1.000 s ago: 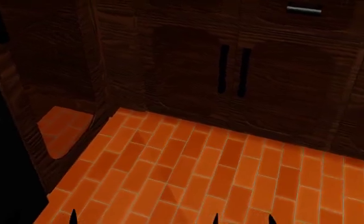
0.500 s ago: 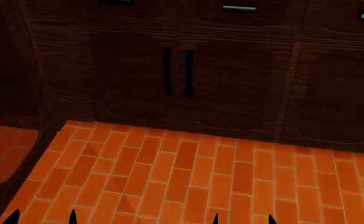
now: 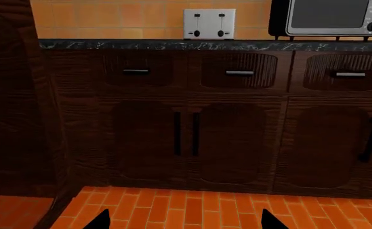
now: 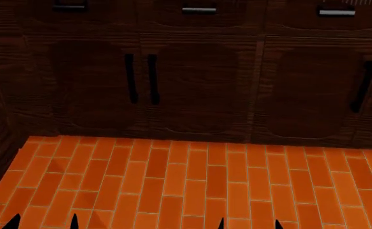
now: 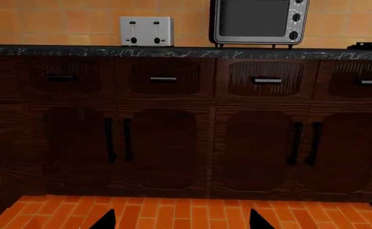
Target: Navigate to the stove.
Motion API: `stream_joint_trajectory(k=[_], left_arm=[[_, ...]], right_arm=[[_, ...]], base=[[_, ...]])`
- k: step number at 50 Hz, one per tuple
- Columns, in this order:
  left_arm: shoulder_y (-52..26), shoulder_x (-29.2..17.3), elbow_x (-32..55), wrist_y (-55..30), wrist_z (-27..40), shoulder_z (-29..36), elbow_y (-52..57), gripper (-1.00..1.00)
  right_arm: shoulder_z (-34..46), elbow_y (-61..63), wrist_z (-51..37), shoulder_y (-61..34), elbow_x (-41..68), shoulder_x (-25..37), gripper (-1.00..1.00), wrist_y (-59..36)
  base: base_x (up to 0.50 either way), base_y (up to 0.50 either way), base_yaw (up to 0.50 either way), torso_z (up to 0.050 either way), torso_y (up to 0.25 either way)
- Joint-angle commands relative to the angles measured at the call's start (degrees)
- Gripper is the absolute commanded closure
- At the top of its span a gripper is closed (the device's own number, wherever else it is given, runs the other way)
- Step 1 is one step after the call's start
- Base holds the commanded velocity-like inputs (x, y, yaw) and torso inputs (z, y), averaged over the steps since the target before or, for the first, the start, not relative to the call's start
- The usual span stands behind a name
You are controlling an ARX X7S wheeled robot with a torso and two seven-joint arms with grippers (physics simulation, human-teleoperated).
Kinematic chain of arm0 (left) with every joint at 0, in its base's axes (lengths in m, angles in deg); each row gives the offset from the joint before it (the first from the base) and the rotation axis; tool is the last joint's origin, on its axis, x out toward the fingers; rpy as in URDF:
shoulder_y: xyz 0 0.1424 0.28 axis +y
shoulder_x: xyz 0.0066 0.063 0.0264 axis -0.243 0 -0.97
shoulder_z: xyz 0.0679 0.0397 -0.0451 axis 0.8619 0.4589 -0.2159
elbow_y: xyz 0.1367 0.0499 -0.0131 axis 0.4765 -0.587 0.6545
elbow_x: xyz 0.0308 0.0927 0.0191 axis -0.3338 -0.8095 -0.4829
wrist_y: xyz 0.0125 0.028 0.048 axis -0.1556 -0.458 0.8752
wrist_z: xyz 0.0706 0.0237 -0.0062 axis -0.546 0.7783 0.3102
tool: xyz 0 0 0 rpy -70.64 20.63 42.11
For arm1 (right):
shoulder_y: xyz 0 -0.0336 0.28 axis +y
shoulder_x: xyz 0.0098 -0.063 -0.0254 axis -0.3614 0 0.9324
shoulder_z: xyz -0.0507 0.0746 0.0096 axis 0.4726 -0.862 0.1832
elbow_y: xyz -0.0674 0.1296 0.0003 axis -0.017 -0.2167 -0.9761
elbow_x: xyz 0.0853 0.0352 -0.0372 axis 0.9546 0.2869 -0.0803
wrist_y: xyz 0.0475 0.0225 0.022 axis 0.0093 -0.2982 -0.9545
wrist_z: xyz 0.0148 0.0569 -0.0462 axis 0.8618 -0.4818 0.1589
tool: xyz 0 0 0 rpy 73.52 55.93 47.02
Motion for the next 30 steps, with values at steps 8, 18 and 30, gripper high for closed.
stream_joint_trajectory(k=[8, 18, 30], left_arm=[[0.0, -0.3, 0.2, 0.1, 0.4, 0.4, 0.1, -1.0], [0.0, -0.5, 0.3, 0.2, 0.6, 0.6, 0.1, -1.0], [-0.2, -0.6, 0.5, 0.1, 0.8, 0.9, -0.1, -1.0]], right_arm=[[0.3, 0.4, 1.0, 0.0, 2.3, 0.5, -1.0, -0.6], [0.2, 0.6, 0.2, -0.1, 2.5, 0.6, -1.0, -1.1], [0.4, 0.4, -0.1, -0.2, 2.5, 0.7, -1.0, -0.9]], base=[[0.01, -0.14, 0.0, 0.0, 0.0], [0.01, -0.33, 0.0, 0.0, 0.0], [0.01, -0.36, 0.0, 0.0, 0.0]])
